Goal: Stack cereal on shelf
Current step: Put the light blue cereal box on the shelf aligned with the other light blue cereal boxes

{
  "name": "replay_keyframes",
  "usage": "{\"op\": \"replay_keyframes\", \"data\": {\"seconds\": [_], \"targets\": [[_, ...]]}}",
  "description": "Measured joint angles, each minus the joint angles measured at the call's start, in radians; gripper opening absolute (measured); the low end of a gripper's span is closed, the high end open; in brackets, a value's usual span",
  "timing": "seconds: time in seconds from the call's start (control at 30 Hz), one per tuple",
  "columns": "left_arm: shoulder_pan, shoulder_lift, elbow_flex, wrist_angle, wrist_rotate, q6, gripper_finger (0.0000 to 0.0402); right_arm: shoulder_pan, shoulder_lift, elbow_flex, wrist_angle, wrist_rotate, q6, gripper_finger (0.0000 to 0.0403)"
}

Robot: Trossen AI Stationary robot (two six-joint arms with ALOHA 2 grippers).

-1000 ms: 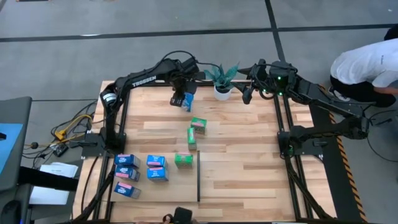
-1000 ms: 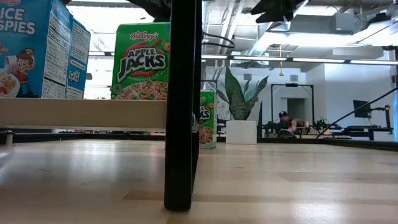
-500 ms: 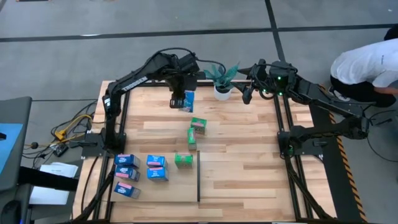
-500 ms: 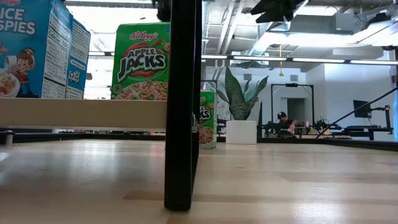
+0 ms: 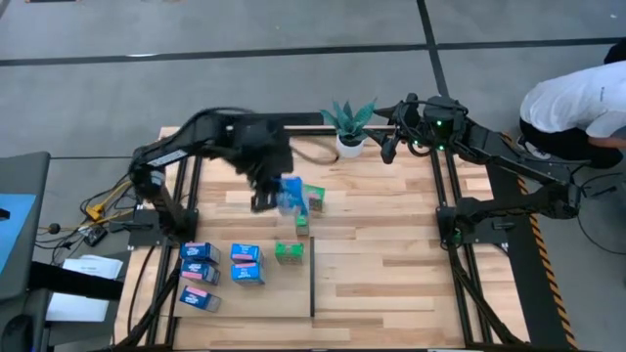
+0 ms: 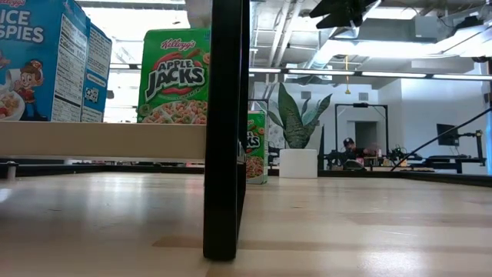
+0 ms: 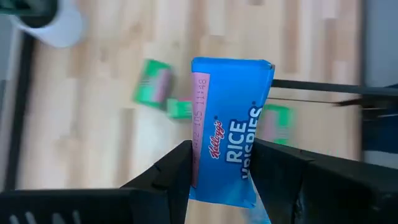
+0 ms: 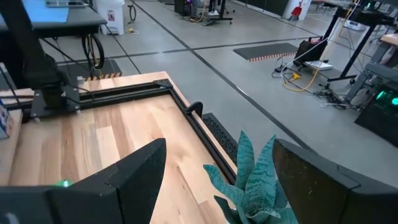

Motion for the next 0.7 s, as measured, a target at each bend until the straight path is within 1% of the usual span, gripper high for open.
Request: {"op": "replay_keyframes", "data": {"seconds": [0.17,0.3,0.43,0.57,0.63,0.7], "targets": [[-0.167,-0.045,0.000,0.013,0.010,-0.185,0.0137,0.000,0.000,0.000,0.000,-0.001,0.042,0.0317],[-0.322,-0.064,0.000,0.012,-0.018,-0.358,0.0137,0.000,0.000,0.000,-0.001,-0.001,0.048,0.0317],[-0.476,-0.063,0.000,0.012,-0.073,-0.555,0.0137,0.000,0.000,0.000,-0.015,-0.002,0.048,0.0317],[-0.611,-0.035,-0.002,0.006,-0.115,-0.753,0.0137,0.000,0.000,0.000,-0.039,-0.002,0.047,0.0317],[-0.664,-0.018,-0.008,-0.001,-0.150,-0.810,0.0137,0.000,0.001,0.000,-0.047,-0.002,0.047,0.0317],[-0.711,-0.002,-0.027,0.001,-0.162,-0.839,0.0137,0.000,0.002,0.000,-0.054,-0.002,0.047,0.0317]]}}
